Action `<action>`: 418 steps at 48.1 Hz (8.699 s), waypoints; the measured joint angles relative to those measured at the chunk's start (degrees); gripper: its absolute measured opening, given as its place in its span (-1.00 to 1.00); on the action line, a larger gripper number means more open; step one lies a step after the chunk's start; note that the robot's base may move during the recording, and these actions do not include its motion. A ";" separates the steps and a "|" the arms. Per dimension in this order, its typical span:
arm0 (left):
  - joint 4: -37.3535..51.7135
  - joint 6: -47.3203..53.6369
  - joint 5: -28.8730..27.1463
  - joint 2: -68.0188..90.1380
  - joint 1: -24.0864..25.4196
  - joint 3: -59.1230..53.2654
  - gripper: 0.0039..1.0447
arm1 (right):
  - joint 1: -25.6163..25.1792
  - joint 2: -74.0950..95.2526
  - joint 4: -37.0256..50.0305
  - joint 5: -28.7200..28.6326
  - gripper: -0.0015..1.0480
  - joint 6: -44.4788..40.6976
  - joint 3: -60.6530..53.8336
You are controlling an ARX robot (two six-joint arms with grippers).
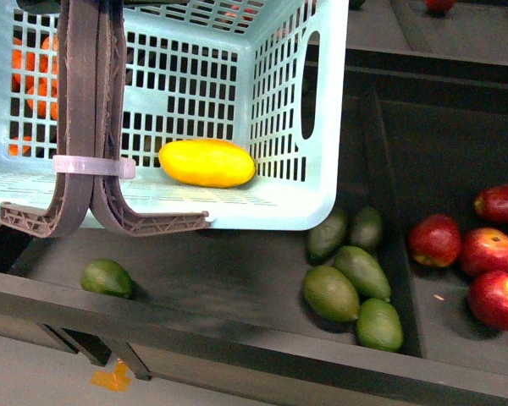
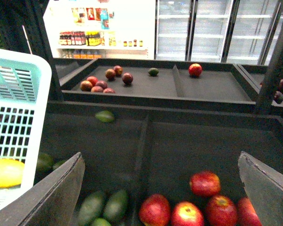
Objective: Pick mango and avocado into basket
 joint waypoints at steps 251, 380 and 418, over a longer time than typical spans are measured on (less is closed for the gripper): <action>0.00 0.11 0.28 0.09 0.00 0.02 -0.91 | -14.82 129.44 19.41 -28.61 0.05 -29.66 62.95; 0.00 -0.04 0.31 0.11 0.00 0.00 -0.91 | 10.47 13.75 2.67 11.41 0.85 10.93 5.77; 0.00 0.02 0.26 0.11 0.00 0.00 -0.91 | 0.20 -4.35 -4.57 0.09 -0.96 0.09 0.00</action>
